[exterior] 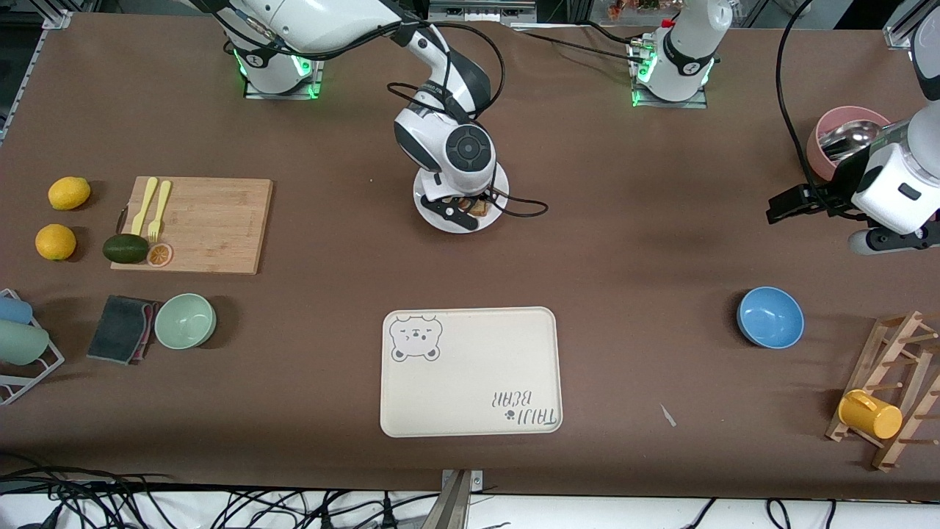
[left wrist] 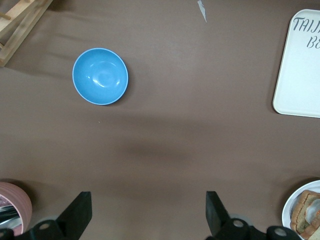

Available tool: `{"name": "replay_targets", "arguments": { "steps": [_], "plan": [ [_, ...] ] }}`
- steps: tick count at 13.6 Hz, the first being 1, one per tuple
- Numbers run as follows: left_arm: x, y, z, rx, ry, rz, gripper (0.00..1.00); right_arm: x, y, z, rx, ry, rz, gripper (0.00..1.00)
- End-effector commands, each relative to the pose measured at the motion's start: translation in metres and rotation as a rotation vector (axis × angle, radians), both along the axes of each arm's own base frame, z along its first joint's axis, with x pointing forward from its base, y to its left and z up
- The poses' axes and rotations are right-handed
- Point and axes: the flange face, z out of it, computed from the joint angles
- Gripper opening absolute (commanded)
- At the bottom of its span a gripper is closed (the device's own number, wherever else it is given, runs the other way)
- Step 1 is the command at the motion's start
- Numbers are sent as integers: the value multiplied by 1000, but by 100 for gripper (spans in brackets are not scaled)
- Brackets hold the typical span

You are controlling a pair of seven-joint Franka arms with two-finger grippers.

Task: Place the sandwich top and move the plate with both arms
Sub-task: 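Carry the bread slice over the egg toast and lay it on top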

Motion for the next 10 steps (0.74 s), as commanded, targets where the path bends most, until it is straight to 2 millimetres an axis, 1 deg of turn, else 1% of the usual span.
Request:
{"name": "replay_targets", "arguments": {
  "steps": [1,2,3,4,6,7,8,10],
  "plan": [
    [0,-4,5,25,-5,18,100,15,3,26,9,-40,-4,100],
    [0,-4,5,25,-5,19,100,25,-6,41,0,-43,-4,100],
    [0,-5,7,25,-8,18,100,41,-21,61,-13,-39,-27,100],
    [1,-6,6,25,-5,16,100,55,-30,83,-7,-43,-26,100],
    [1,-7,6,25,-7,15,100,81,-62,122,-15,-25,0,100],
    [2,-8,-1,25,8,11,100,96,-84,140,-13,-24,19,100],
    [3,-7,-3,23,12,15,100,111,-109,157,5,-31,47,100],
    [3,-7,-5,24,16,16,100,138,-158,184,40,-48,108,100]
  ]
}}
